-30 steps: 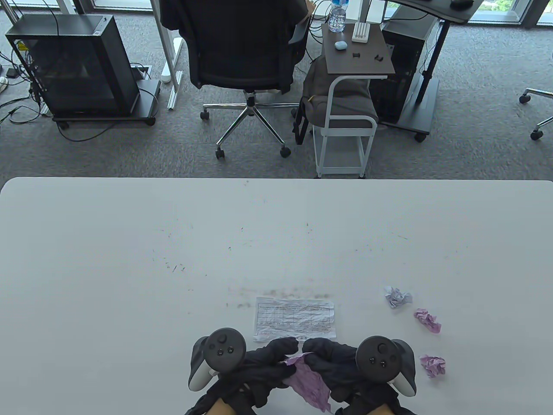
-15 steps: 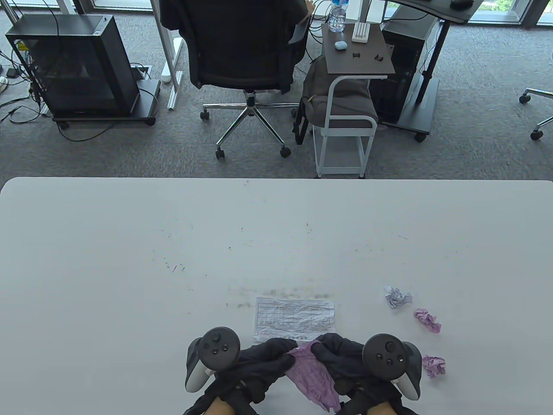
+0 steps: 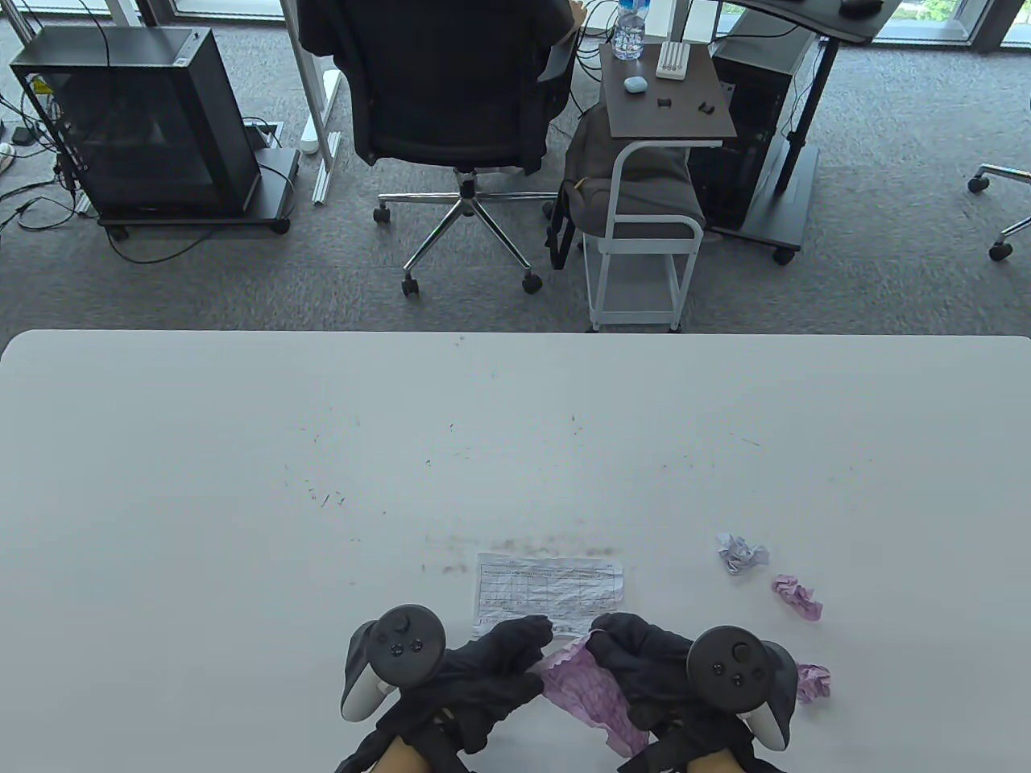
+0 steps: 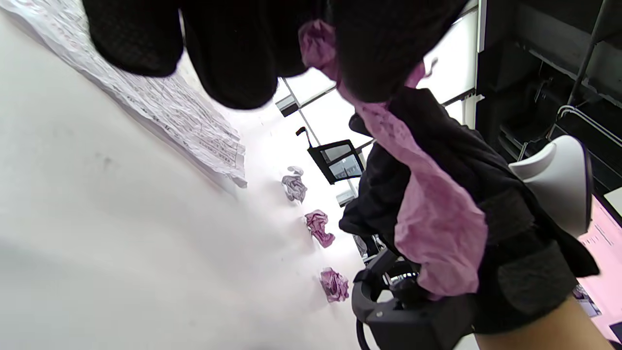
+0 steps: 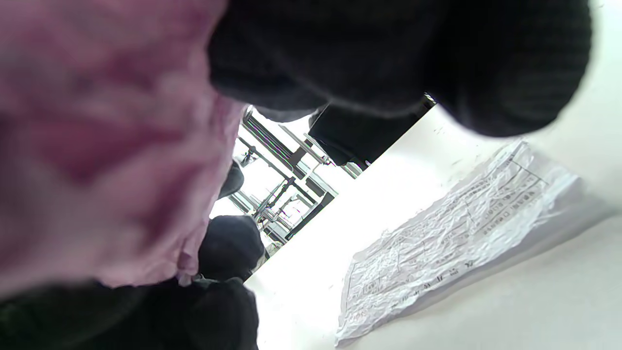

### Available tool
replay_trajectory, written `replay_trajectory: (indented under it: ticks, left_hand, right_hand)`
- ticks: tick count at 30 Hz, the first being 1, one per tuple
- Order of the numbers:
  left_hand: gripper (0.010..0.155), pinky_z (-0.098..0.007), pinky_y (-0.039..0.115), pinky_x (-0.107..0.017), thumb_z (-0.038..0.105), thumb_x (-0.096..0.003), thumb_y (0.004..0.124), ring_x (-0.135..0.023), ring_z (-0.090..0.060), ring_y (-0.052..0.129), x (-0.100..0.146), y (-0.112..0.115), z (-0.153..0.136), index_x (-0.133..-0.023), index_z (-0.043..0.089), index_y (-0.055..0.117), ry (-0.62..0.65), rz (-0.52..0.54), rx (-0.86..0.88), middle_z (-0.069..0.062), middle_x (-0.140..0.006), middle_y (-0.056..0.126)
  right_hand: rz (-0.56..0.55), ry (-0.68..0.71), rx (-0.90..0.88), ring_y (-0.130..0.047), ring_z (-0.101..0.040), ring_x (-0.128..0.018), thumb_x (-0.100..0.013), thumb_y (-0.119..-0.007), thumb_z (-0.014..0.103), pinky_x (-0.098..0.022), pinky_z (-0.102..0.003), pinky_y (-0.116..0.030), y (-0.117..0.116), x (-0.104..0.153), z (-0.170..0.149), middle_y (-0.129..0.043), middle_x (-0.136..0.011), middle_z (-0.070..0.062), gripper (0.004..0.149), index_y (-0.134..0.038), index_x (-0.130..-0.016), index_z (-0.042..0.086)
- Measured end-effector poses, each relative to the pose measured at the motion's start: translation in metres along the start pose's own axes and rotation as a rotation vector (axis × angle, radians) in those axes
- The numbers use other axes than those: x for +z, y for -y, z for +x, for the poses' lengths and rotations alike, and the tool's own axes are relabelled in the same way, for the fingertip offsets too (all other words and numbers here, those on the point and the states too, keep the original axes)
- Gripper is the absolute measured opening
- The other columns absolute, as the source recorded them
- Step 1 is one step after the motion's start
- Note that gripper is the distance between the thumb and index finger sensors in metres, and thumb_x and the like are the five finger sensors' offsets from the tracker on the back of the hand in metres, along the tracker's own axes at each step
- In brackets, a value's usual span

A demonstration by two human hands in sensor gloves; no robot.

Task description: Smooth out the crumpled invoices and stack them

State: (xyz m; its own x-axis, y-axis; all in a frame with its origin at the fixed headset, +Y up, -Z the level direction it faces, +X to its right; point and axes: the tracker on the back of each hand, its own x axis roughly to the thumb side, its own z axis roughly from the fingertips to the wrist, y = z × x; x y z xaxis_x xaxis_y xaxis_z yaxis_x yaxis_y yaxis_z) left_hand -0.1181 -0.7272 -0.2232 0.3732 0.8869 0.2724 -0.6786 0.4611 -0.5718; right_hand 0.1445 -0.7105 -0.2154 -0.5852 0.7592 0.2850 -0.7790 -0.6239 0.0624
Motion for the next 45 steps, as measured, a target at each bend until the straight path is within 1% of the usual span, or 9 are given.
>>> replay_trajectory:
  ticks: [4,9,16,21,29,36,40,43,45]
  left_hand:
    - [0.089,-0.066,0.064,-0.063,0.053,-0.0509,0.086,-0.095,-0.054,0.063,0.000,0.004,0.008,-0.115,0.010,0.041,0.029,-0.006,-0.159,-0.027,-0.113,0.032]
    - [0.045,-0.062,0.072,-0.058,0.030,-0.0588,0.074,-0.084,-0.047,0.082,0.000,0.003,0.011,-0.098,0.009,0.074,0.035,0.129,-0.124,-0.025,-0.104,0.061]
    - [0.043,-0.053,0.084,-0.045,0.029,-0.0588,0.073,-0.053,-0.031,0.102,0.003,-0.005,0.003,-0.098,0.010,0.076,0.000,0.177,-0.033,-0.014,-0.076,0.091]
    - [0.044,-0.048,0.087,-0.036,0.032,-0.0574,0.075,-0.033,-0.021,0.101,0.002,-0.007,0.000,-0.095,0.009,0.079,-0.006,0.127,0.035,-0.008,-0.058,0.095]
    - [0.059,-0.054,0.084,-0.048,0.022,-0.0506,0.090,-0.052,-0.028,0.100,-0.003,-0.003,-0.002,-0.104,0.006,0.070,-0.046,-0.092,-0.011,-0.016,-0.080,0.087]
    - [0.058,-0.054,0.084,-0.050,0.015,-0.0515,0.089,-0.054,-0.028,0.100,-0.002,-0.005,-0.001,-0.105,0.006,0.069,-0.081,-0.122,-0.111,-0.018,-0.085,0.085]
    - [0.057,-0.051,0.085,-0.043,0.029,-0.0534,0.086,-0.042,-0.024,0.101,0.003,-0.013,0.001,-0.102,0.003,0.072,-0.099,-0.029,-0.201,-0.019,-0.077,0.090]
    - [0.080,-0.064,0.069,-0.058,0.046,-0.0509,0.086,-0.076,-0.044,0.084,0.008,-0.017,0.004,-0.113,0.008,0.053,-0.045,0.048,-0.190,-0.024,-0.106,0.056]
    - [0.089,-0.066,0.064,-0.061,0.052,-0.0483,0.086,-0.090,-0.053,0.068,0.007,-0.016,0.008,-0.114,0.008,0.046,-0.007,0.049,-0.240,-0.024,-0.112,0.040]
  right_hand:
    - [0.032,0.055,0.050,-0.092,-0.011,-0.016,-0.052,-0.080,0.036,-0.020,-0.036,-0.090,-0.005,0.000,0.006,-0.094,-0.035,0.001,0.038,-0.081,-0.079,0.010]
    - [0.097,0.135,0.081,-0.093,-0.012,-0.017,-0.050,-0.081,0.037,-0.021,-0.037,-0.089,-0.015,0.001,0.014,-0.095,-0.035,0.001,0.039,-0.081,-0.079,0.011]
    - [0.135,0.160,0.077,-0.093,-0.012,-0.019,-0.049,-0.083,0.038,-0.023,-0.038,-0.090,-0.018,0.000,0.016,-0.095,-0.037,0.001,0.040,-0.081,-0.079,0.012]
    - [0.137,0.158,0.056,-0.093,-0.012,-0.018,-0.048,-0.083,0.038,-0.023,-0.038,-0.090,-0.013,-0.001,0.014,-0.095,-0.036,0.000,0.039,-0.082,-0.079,0.012]
    - [0.144,0.161,0.082,-0.093,-0.012,-0.018,-0.049,-0.084,0.038,-0.023,-0.037,-0.090,-0.004,-0.001,0.011,-0.095,-0.036,0.001,0.039,-0.083,-0.078,0.012]
    - [0.164,0.125,0.107,-0.093,-0.011,-0.017,-0.049,-0.083,0.038,-0.022,-0.037,-0.090,-0.002,-0.001,0.009,-0.095,-0.035,0.001,0.039,-0.083,-0.078,0.012]
    - [0.145,0.083,0.104,-0.092,-0.011,-0.016,-0.051,-0.082,0.039,-0.021,-0.036,-0.090,-0.001,-0.001,0.005,-0.094,-0.034,0.002,0.038,-0.083,-0.077,0.012]
    - [0.156,0.079,0.098,-0.092,-0.011,-0.016,-0.051,-0.082,0.039,-0.021,-0.037,-0.090,-0.003,-0.001,0.005,-0.094,-0.034,0.002,0.038,-0.083,-0.077,0.011]
    - [0.171,0.095,0.093,-0.092,-0.011,-0.016,-0.051,-0.082,0.039,-0.021,-0.037,-0.090,-0.006,-0.001,0.007,-0.094,-0.034,0.002,0.038,-0.083,-0.077,0.012]
